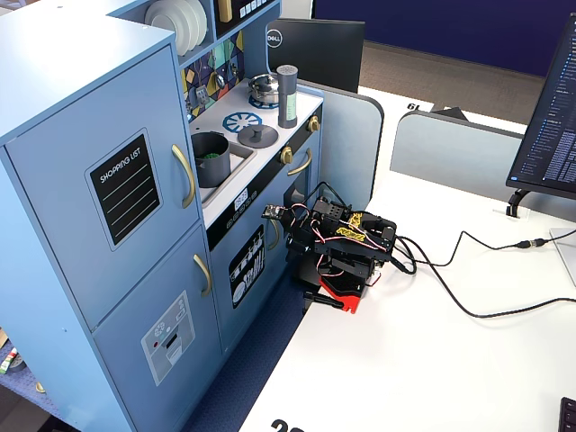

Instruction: Put salt in the gray recipient

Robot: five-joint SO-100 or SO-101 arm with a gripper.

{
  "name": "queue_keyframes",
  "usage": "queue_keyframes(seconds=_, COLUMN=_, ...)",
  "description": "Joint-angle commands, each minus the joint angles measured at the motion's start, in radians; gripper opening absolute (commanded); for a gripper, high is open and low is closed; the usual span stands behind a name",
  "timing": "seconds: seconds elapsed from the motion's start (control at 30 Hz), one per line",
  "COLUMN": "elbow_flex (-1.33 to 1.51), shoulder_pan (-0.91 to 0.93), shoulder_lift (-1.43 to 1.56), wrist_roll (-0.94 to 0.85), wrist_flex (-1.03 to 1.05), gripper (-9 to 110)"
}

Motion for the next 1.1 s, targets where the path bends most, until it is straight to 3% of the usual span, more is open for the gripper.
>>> queue_keyframes(seconds=0.0, elbow_flex=-0.008, shoulder_pan=0.021, shoulder_lift=0.006, wrist_roll=-0.018, wrist_flex=0.006, gripper=0)
queue_keyframes(seconds=0.43, elbow_flex=-0.015, shoulder_pan=0.029, shoulder_lift=0.006, wrist_roll=-0.011, wrist_flex=-0.012, gripper=0)
queue_keyframes(seconds=0.57, elbow_flex=-0.161, shoulder_pan=0.094, shoulder_lift=-0.038, wrist_roll=0.034, wrist_flex=-0.049, gripper=0)
queue_keyframes(seconds=0.8, elbow_flex=-0.566, shoulder_pan=0.368, shoulder_lift=-0.143, wrist_roll=-0.074, wrist_flex=-0.069, gripper=0)
queue_keyframes(seconds=0.97, elbow_flex=-0.798, shoulder_pan=0.681, shoulder_lift=-0.296, wrist_roll=-0.08, wrist_flex=-0.327, gripper=0)
queue_keyframes(seconds=1.0, elbow_flex=-0.831, shoulder_pan=0.732, shoulder_lift=-0.345, wrist_roll=-0.074, wrist_flex=-0.403, gripper=1)
queue_keyframes(seconds=1.07, elbow_flex=-0.876, shoulder_pan=0.821, shoulder_lift=-0.439, wrist_roll=-0.015, wrist_flex=-0.574, gripper=20)
